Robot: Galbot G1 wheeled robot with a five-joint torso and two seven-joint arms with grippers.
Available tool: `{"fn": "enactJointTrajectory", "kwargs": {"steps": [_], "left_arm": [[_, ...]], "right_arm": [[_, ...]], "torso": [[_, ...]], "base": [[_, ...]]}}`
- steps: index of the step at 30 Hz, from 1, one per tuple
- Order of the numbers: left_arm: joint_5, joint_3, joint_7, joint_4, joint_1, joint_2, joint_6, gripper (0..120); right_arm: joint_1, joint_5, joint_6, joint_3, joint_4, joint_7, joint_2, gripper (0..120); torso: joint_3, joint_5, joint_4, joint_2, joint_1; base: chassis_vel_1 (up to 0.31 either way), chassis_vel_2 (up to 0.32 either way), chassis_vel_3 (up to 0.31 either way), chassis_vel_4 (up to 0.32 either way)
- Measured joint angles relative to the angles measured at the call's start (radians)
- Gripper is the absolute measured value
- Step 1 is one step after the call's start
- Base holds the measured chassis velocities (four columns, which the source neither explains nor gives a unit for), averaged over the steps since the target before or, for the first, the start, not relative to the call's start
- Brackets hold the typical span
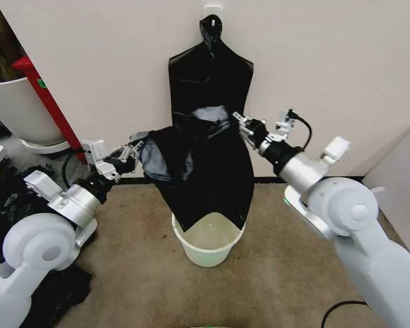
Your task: Place the garbage bag over the trash bin.
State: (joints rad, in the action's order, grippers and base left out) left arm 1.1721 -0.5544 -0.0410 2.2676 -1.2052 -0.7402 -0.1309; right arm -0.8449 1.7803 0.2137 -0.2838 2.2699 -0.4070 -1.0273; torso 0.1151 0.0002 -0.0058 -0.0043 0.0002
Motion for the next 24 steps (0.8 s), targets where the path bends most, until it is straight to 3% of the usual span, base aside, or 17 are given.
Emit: {"fn": "enactJointTrajectory", "kwargs": {"steps": [13,18,24], "left_arm": [[-0.062,0.020,0.006,-0.043,-0.066,-0.041,-0.010,0],[-0.084,0.030,0.006,-0.002,-0.120,-0.058,-0.011,0],[-0.047,0.098,0.003,0.017,-0.063,-0.034,-0.034,0]], "right_arm": [[-0.160,-0.095,0.013,-0.006,0.033,0.007,-0.016,0],[-0.148,-0.049,0.017,-0.008,0.064,-0.017,-0.006,0],[-0.179,-0.005,0.023,-0.071,0.084,-0.041,0.046,0]], "torso": [[0.000,-0.0001,-0.0005,0.000,0.000],[0.000,-0.0001,0.0003,0.000,0.000],[0.000,-0.0002,-0.0001,0.000,0.000]], "base": [[0.000,0.000,0.000,0.000],[0.000,0.000,0.000,0.000],[0.000,0.000,0.000,0.000]]}}
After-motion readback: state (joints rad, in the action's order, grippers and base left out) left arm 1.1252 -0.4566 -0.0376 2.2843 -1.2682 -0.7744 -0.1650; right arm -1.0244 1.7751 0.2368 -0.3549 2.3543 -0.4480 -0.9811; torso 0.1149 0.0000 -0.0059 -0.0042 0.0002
